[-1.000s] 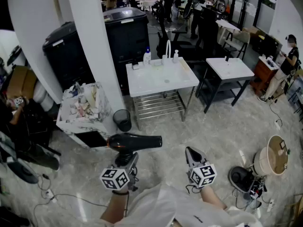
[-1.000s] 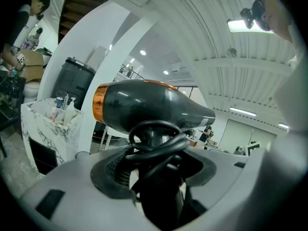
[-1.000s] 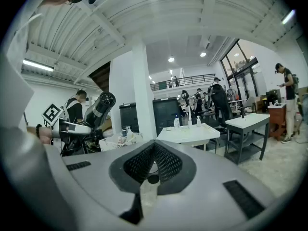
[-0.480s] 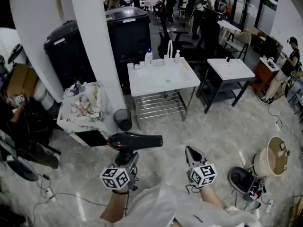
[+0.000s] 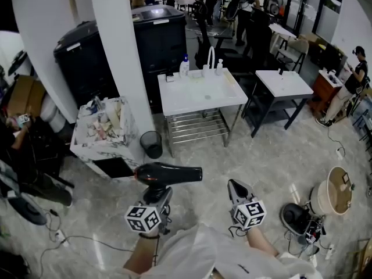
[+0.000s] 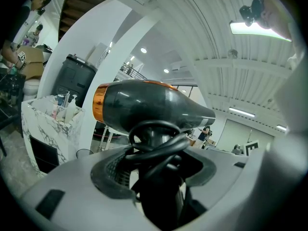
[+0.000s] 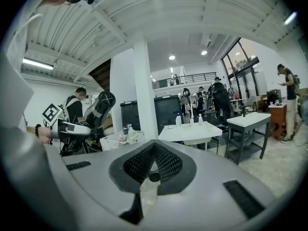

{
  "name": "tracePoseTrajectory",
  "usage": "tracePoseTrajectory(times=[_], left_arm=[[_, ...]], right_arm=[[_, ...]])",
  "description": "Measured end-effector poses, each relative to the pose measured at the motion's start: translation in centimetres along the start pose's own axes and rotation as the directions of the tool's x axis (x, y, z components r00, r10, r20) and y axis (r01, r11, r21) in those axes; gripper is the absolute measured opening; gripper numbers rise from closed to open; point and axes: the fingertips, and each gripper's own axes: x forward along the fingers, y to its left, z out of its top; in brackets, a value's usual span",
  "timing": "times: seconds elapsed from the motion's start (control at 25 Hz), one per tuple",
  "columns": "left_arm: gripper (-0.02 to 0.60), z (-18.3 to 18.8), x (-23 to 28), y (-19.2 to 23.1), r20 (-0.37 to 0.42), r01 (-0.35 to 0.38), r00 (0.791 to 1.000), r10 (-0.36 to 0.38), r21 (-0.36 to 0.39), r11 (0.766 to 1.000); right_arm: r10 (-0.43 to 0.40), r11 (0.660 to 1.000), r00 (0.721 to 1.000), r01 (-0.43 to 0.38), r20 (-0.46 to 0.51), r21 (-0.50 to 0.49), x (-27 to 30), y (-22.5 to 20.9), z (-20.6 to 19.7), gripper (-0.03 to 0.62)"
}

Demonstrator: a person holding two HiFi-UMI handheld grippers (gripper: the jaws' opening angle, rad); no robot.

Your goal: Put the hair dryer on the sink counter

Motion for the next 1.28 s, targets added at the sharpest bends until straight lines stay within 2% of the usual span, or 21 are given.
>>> tracePoseTrajectory(times=[0.32, 0.6, 0.96, 1.28], left_arm=[[0.282, -0.2, -1.4, 2.8, -0.009, 0.005, 1.0, -0.005, -0.008, 1.0], [0.282, -0.6, -1.5, 4.4, -0.032, 0.004, 0.999, -0.004, -0.029, 1.0], [0.282, 0.7, 2.1, 5.6, -0.042, 0.002, 0.999, -0.003, -0.026, 1.0], [0.284, 3.2, 9.3, 6.6, -0.044, -0.001, 0.999, 0.0, -0.012, 1.0]], right_arm=[[-0.017, 1.0, 1.0, 0.017, 0.0, -0.005, 1.6, 2.4, -0.5, 0.017], [0.003, 1.0, 1.0, -0.003, -0.029, 0.001, 3.1, 4.4, -1.6, 0.017], [0.016, 1.0, 1.0, -0.016, -0.026, 0.018, 7.1, 2.5, -1.4, 0.017], [0.037, 0.999, 0.999, -0.036, -0.021, 0.022, 13.0, -2.1, -0.2, 0.017]])
